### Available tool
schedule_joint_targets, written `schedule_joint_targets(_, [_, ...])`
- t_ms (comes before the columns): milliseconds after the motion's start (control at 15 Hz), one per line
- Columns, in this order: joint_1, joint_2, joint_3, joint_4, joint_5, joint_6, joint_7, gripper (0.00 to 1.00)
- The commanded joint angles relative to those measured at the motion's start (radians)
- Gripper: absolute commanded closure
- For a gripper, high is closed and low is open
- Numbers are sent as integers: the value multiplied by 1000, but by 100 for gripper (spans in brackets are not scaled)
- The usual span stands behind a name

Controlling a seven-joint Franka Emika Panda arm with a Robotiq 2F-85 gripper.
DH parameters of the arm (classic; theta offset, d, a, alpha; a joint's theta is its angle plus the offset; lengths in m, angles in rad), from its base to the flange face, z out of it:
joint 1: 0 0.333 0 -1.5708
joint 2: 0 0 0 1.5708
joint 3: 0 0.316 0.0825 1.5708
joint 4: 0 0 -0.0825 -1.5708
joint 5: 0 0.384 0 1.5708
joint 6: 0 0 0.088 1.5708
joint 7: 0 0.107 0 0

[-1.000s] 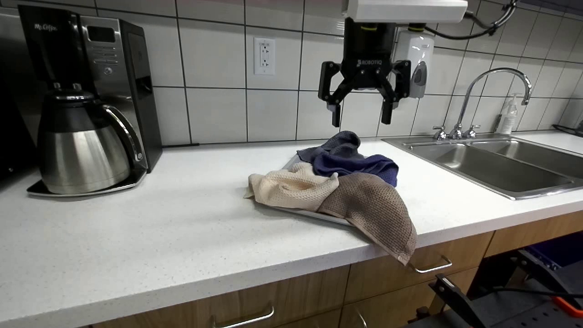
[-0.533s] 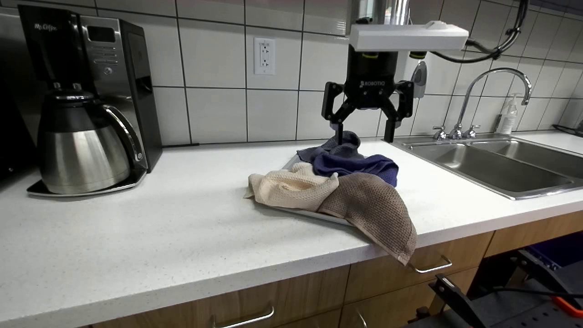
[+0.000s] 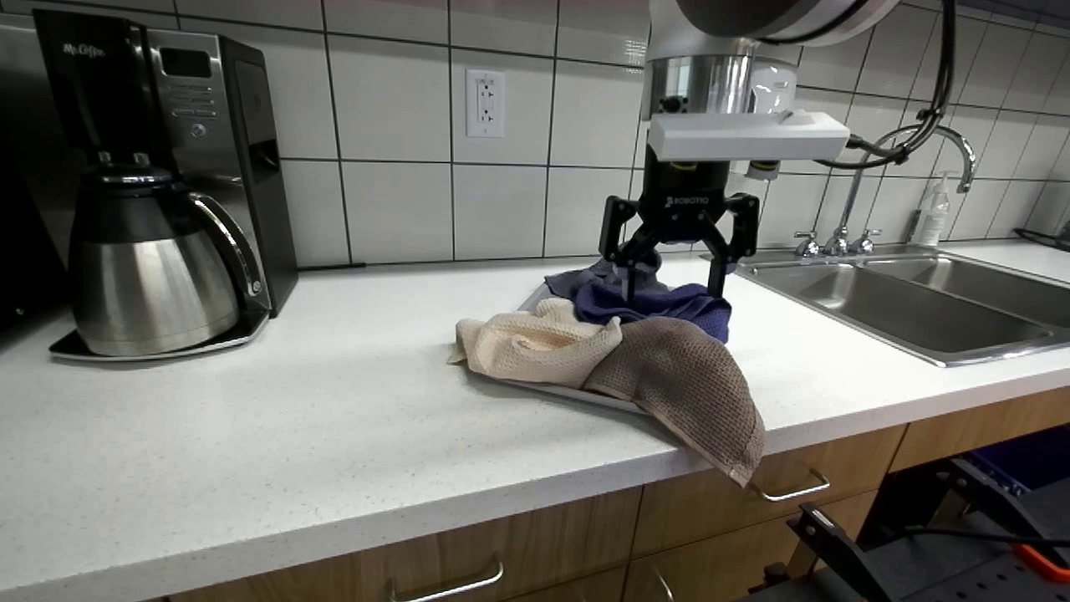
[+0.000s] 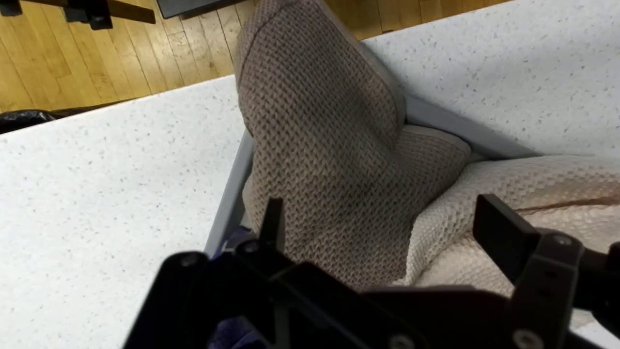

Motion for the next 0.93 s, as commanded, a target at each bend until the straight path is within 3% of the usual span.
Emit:
schedule_joint_targets(0, [-20,57,-9,-13,-63,79,42,0])
schedule_joint_targets(400, [-9,165,-44,5,-137,153,89,0])
schedule_joint_targets(867, [5,224,-102,15,-204,156,161,0])
